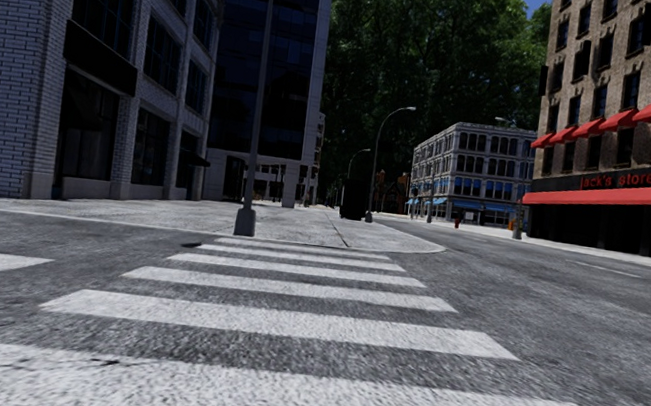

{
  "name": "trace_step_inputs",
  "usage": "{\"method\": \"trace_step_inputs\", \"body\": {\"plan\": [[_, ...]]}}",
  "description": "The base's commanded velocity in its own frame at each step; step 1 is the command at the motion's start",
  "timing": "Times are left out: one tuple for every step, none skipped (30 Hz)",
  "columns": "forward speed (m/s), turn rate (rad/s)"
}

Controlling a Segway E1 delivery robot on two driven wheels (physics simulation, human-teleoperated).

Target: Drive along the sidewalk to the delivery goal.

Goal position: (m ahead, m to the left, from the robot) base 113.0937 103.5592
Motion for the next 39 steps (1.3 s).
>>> {"method": "trace_step_inputs", "body": {"plan": [[2.00,0.00],[2.00,0.00],[2.00,0.00],[2.00,0.00],[2.00,0.00],[2.00,0.00],[2.00,0.00],[2.00,0.00],[2.00,0.00],[2.00,0.00],[2.00,0.00],[2.00,0.00],[2.00,0.00],[2.00,0.00],[2.00,0.00],[2.00,0.00],[2.00,0.00],[2.00,0.00],[2.00,0.00],[2.00,0.00],[2.00,0.00],[2.00,0.00],[2.00,0.00],[2.00,0.00],[2.00,0.00],[2.00,0.00],[2.00,0.00],[2.00,0.00],[2.00,0.00],[2.00,0.00],[2.00,0.00],[2.00,0.00],[2.00,0.00],[2.00,0.00],[2.00,0.00],[2.00,0.00],[2.00,0.00],[2.00,0.00],[2.00,0.00]]}}
